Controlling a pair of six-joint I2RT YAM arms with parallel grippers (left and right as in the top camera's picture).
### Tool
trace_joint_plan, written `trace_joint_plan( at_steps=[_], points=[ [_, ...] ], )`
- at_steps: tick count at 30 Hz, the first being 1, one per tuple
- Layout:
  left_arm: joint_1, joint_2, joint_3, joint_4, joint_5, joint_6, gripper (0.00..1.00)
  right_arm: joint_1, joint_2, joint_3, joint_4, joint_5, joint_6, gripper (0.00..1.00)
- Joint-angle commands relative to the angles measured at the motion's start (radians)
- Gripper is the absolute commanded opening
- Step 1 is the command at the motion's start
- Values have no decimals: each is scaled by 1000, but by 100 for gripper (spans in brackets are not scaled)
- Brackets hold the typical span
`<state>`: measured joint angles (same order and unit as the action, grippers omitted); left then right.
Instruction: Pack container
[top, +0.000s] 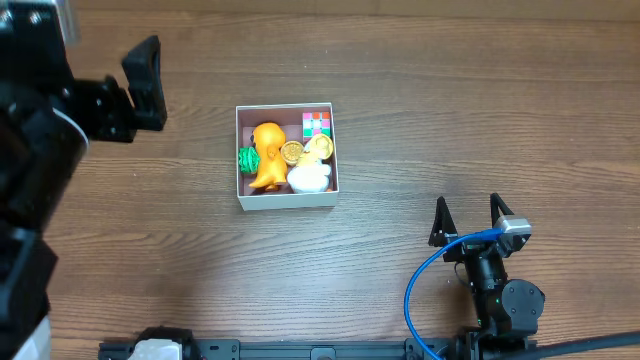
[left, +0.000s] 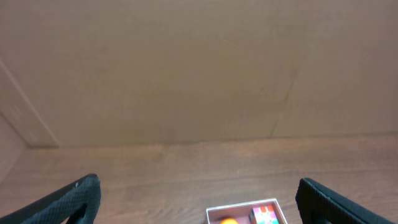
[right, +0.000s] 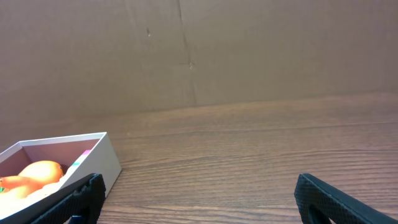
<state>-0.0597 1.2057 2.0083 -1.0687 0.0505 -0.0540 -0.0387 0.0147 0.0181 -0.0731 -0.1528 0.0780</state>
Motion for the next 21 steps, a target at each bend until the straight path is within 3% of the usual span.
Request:
trace_joint_plan(
  at_steps=[1,21],
  points=[
    [-6,-110,-187,102,29,32,100,0,-12,-10,4,-6,3,100],
    [39,-785,-1019,555,21,23,100,0,-12,-10,4,-6,3,100]
  ],
)
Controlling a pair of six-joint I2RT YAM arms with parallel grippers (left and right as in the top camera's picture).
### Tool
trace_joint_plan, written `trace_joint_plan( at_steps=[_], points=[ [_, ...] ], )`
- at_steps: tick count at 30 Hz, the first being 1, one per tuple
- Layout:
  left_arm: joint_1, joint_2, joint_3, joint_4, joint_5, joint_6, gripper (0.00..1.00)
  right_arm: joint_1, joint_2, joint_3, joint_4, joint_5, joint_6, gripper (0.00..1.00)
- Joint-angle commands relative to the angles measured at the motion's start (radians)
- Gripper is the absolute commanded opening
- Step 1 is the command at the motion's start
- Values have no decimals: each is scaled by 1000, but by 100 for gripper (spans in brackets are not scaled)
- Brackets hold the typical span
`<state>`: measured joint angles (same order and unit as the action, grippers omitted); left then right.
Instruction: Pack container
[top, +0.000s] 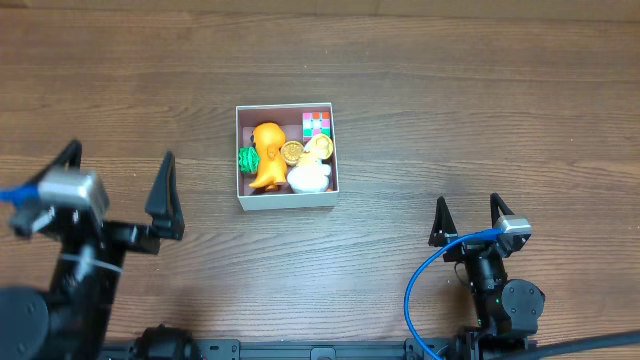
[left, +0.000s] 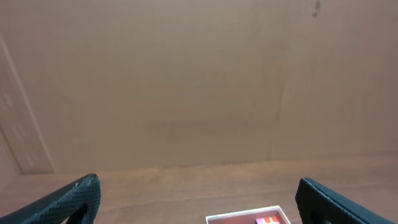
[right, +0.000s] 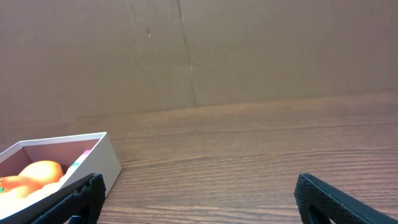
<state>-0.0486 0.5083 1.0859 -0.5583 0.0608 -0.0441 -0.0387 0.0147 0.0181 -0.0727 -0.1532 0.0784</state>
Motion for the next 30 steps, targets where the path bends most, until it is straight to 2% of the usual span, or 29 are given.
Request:
trace_joint_plan(
  at_steps=[1,10,18,25,30],
  points=[
    [38,-124,-137,69,11,12,100,0,-12,-10,4,-6,3,100],
    [88,-319,-375,182,11,10,100,0,-12,-10,4,-6,3,100],
    [110,-413,-506,293,10,2,100,0,-12,-10,4,-6,3,100],
    [121,-496,-622,460,10,-5,100,0,-12,-10,4,-6,3,100],
    [135,-505,-665,516,10,-5,100,0,-12,-10,4,-6,3,100]
  ],
)
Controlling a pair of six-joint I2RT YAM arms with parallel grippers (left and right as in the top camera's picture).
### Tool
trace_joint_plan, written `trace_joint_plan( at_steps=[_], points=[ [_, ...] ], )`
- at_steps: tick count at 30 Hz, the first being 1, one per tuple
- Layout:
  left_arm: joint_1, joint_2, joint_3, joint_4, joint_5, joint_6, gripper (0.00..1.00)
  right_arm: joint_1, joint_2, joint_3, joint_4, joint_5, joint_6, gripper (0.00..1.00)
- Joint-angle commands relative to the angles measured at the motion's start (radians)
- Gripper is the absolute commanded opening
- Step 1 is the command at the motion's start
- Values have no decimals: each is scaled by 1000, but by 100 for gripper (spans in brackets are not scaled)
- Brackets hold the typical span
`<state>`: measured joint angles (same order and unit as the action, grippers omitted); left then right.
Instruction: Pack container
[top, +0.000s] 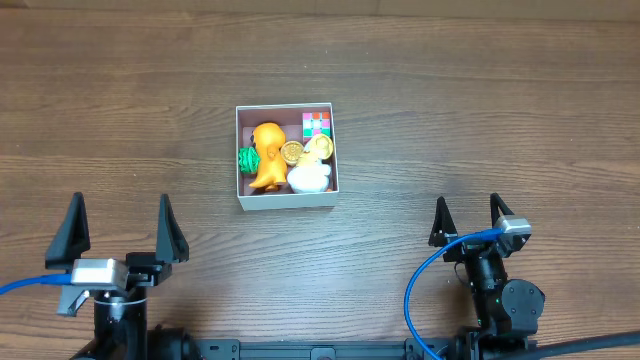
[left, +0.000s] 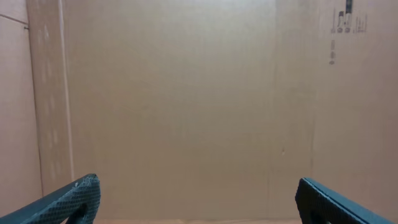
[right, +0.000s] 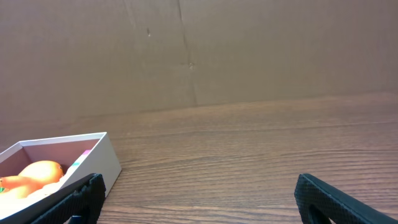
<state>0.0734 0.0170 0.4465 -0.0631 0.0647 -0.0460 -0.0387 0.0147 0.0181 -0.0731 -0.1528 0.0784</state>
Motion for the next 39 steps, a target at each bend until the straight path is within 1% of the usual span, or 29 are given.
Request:
trace_joint_plan(
  at_steps=[1,7,10,20,28,34,39],
  points=[
    [13,-14,-32,31,5,-3,100,0,-12,-10,4,-6,3,100],
    [13,-14,-87,122,-11,-2,100,0,-12,-10,4,-6,3,100],
    [13,-14,-126,134,-39,-3,100,0,-12,-10,4,-6,3,100],
    [12,-14,-276,200,-65,-3,100,0,-12,-10,4,-6,3,100],
    [11,-14,-435,417,-65,-3,100,0,-12,-10,4,-6,3,100],
    [11,-14,-442,398,-76,17,100,0,-12,-10,4,-6,3,100],
    [11,-14,-442,288,-75,24,100,0,-12,-10,4,-6,3,100]
  ],
)
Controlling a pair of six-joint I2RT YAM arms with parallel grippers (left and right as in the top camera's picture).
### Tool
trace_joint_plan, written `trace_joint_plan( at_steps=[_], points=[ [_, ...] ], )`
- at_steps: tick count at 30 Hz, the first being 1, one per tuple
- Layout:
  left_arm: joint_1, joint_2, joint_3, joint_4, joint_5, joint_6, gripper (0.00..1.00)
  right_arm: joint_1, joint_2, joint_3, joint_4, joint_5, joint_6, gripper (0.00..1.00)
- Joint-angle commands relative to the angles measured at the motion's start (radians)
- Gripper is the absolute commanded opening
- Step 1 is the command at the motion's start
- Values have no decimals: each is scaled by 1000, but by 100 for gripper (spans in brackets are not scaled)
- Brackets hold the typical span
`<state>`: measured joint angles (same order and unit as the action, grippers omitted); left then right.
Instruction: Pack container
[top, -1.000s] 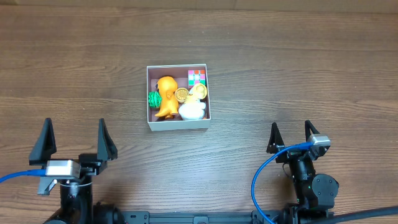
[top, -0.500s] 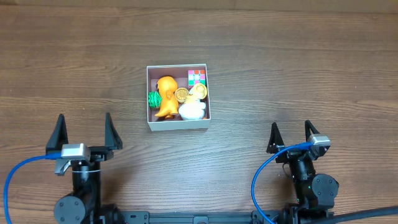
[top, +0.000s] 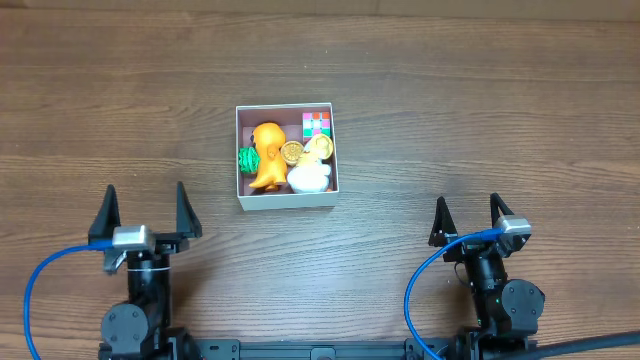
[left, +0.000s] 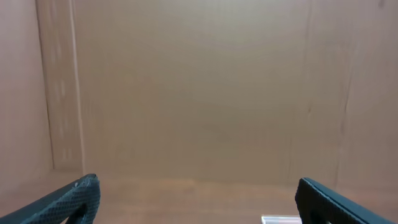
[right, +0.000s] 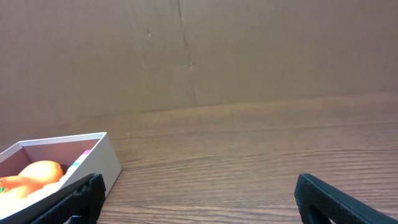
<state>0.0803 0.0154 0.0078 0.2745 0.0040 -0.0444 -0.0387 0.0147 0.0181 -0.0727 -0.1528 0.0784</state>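
Note:
A white open box (top: 287, 202) sits mid-table, holding an orange toy (top: 266, 155), a green piece (top: 246, 158), a colourful cube (top: 316, 124), a yellow item (top: 320, 146) and a white item (top: 310, 179). My left gripper (top: 145, 208) stands open at the front left, well short of the box, with nothing between its fingers. At the front right my right gripper (top: 467, 217) is open and empty too. The right wrist view shows the box (right: 93, 158) at its left edge with the orange toy (right: 38, 172) inside. Only a sliver of the box (left: 280, 219) shows in the left wrist view.
The wooden table (top: 480, 110) spreads around the box. A brown cardboard wall (right: 249, 50) backs the scene. Blue cables (top: 415, 290) loop by each arm base at the front edge.
My left gripper has moved from the front-left edge a little right and farther from the front edge, and its camera now catches the tabletop and a sliver of the box. The right arm is unchanged.
My left arm was raised at the far left, level with the box, gripper open. It then stood lower at the left front, then down at the front-left edge, and now rests open closer in. The box's contents and the right gripper stayed unchanged.

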Motion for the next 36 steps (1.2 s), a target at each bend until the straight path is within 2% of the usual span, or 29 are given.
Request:
trace_joint_plan(
  at_steps=[1,11,36],
  points=[
    [4,-12,-3,-89,-14,22,100,0,-12,-10,4,-6,3,100],
    [4,-12,-3,-352,-8,22,100,0,-12,-10,4,-6,3,100],
    [4,-12,-3,-352,-7,22,100,0,-12,-10,4,-6,3,100]
  ],
)
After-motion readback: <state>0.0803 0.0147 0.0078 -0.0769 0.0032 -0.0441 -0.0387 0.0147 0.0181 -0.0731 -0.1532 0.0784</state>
